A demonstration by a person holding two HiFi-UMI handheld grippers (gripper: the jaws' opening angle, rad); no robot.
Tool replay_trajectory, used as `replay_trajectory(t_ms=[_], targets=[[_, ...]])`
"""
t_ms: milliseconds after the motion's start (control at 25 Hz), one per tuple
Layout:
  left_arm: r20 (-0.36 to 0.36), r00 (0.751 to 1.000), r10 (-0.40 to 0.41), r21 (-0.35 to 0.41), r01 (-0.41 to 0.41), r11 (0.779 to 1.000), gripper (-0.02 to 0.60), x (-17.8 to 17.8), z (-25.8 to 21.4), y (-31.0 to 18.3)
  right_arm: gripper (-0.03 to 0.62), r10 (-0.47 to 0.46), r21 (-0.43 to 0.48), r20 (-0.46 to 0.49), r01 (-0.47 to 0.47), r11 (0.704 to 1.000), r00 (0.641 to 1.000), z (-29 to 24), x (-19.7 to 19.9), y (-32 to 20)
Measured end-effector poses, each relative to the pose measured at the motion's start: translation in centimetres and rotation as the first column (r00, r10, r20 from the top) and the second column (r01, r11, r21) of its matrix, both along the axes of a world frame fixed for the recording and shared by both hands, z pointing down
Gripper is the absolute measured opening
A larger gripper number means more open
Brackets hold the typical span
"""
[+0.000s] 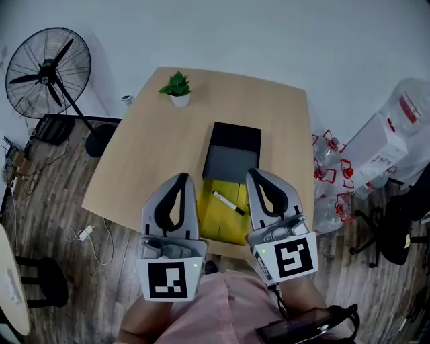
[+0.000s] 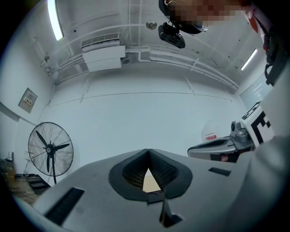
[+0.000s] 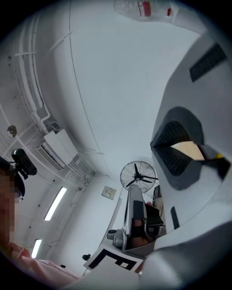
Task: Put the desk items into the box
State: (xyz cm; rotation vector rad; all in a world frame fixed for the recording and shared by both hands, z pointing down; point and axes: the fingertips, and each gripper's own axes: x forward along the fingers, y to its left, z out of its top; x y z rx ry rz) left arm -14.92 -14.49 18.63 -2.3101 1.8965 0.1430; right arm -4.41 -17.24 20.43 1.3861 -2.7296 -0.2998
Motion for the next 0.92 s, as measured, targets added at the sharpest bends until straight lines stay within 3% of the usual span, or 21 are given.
replay_trajectory(t_ms=[920], targets=[[0.01, 1.0, -0.003, 0.014, 0.003, 1.0, 0.011, 1.2, -0.6, 0.1, 0.0, -0.009, 0.037, 0.006, 0.009, 0.999, 1.0, -1.4, 1.1, 0.0]])
